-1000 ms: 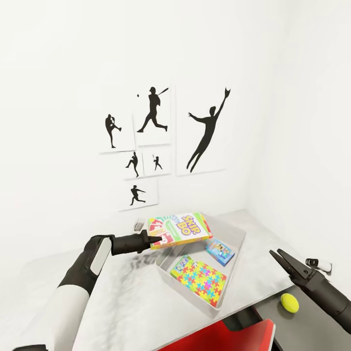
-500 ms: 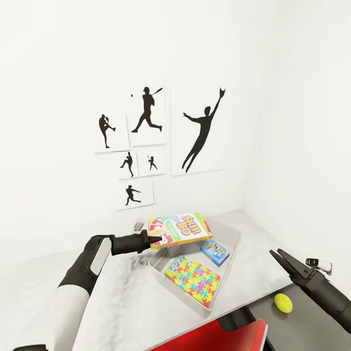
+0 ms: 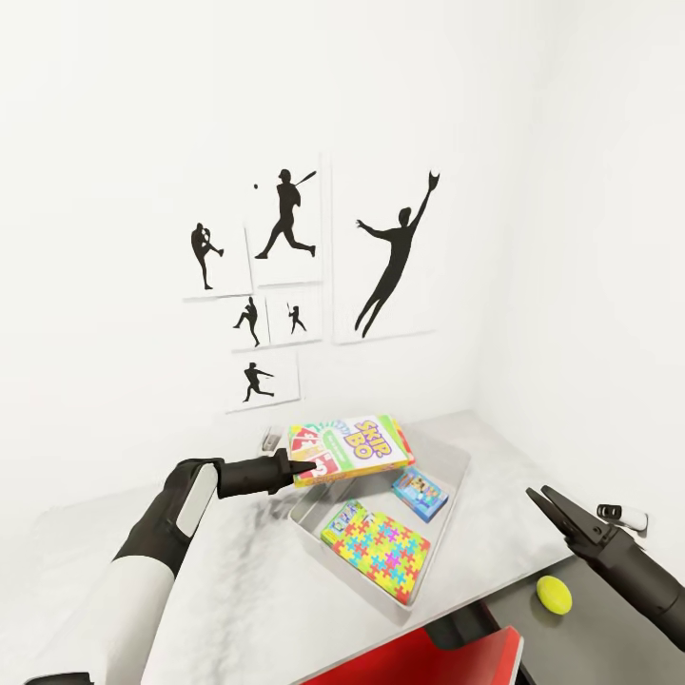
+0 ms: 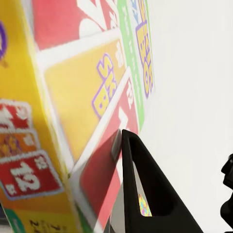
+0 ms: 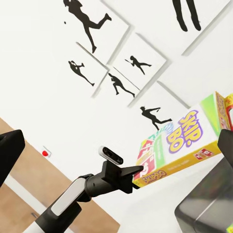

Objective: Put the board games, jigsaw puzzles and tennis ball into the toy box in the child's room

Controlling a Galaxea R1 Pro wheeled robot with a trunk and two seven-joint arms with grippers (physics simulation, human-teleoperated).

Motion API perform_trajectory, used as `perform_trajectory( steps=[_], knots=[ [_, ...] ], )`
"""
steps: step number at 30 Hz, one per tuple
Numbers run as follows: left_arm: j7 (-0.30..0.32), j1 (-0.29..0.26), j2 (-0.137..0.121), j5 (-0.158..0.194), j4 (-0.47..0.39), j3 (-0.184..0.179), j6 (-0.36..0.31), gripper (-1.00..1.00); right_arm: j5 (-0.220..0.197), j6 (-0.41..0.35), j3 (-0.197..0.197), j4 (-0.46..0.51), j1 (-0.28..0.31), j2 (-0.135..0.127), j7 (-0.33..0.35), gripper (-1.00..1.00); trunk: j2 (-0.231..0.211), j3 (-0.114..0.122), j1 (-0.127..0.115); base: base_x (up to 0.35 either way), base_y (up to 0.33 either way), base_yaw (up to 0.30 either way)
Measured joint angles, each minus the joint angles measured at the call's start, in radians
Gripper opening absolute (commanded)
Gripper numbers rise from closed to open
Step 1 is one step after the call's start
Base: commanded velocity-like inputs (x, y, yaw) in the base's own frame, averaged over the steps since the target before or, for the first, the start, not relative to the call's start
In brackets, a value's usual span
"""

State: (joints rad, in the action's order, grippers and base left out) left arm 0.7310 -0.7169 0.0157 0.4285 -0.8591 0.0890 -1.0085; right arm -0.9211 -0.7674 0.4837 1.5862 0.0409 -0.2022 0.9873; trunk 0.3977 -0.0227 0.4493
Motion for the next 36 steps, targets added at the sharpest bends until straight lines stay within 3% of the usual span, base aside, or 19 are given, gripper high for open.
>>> perform_trajectory(
  steps=[11,17,20,22,27,36],
  knots=[
    [-0.006,0.000,0.007,0.000,-0.004,-0.001,-0.001,-1.00,0.001,0.001,0.000,0.000,0.001,0.000,-0.001,1.00,0.000,0.000,0.000,0.000,0.000,0.000],
    [-0.013,-0.001,0.078,0.002,-0.005,-0.001,0.007,-1.00,0.000,0.001,0.001,-0.001,0.000,0.000,-0.002,1.00,0.000,0.000,0.000,0.000,0.000,0.000],
    [-0.016,-0.001,0.117,-0.006,-0.004,0.000,0.045,-1.00,-0.001,0.002,0.008,-0.002,0.000,-0.001,-0.002,1.00,0.000,0.000,0.000,0.000,0.000,0.000],
    [-0.028,-0.012,0.129,-0.010,0.003,-0.012,0.033,-1.00,0.005,0.013,0.019,-0.013,-0.001,0.010,-0.003,1.00,0.000,0.000,0.000,0.000,0.000,0.000],
    [-0.030,-0.022,0.157,-0.011,0.004,-0.012,0.035,-1.00,0.004,0.014,0.032,-0.020,-0.001,0.008,-0.004,1.00,0.000,0.000,0.000,0.000,0.000,0.000],
    [-0.030,-0.022,0.158,-0.015,0.004,-0.012,0.038,-1.00,0.006,0.019,0.074,-0.033,-0.002,-0.007,-0.001,1.00,0.000,0.000,0.000,0.000,0.000,0.000]
  ],
)
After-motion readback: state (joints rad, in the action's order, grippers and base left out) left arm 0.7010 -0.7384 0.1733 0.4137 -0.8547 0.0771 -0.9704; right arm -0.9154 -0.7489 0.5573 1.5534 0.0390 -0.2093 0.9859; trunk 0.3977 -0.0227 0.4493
